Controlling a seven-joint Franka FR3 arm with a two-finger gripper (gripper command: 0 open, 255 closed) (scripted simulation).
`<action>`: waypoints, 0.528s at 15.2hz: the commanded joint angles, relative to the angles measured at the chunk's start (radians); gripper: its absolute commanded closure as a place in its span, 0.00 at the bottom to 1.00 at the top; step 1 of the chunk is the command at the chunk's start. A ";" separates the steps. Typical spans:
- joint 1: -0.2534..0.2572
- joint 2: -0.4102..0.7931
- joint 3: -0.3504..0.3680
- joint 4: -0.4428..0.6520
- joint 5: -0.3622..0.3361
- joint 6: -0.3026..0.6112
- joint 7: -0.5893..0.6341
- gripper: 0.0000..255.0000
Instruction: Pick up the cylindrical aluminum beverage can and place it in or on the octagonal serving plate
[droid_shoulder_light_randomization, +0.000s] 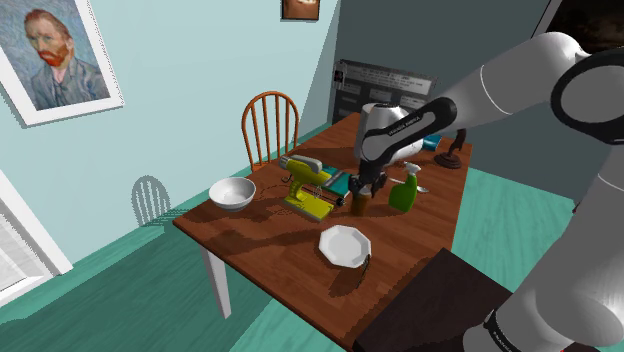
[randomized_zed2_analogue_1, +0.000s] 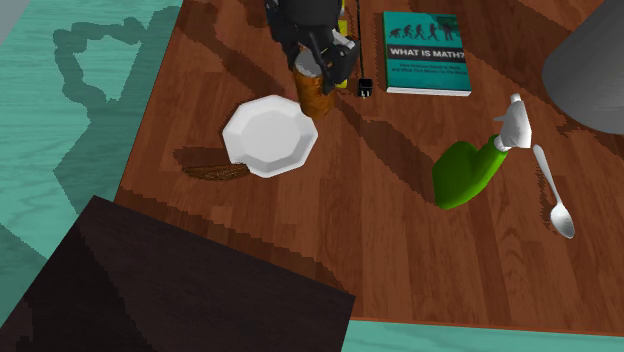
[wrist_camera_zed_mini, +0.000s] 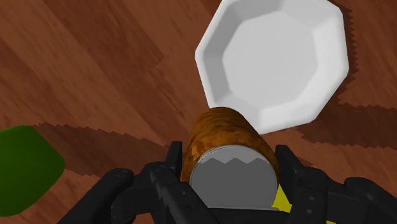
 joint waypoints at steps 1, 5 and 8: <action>0.027 -0.039 0.016 -0.036 -0.012 -0.001 0.053 1.00; 0.079 -0.111 0.058 -0.098 -0.027 -0.012 0.157 1.00; 0.096 -0.114 0.075 -0.123 -0.028 0.010 0.192 1.00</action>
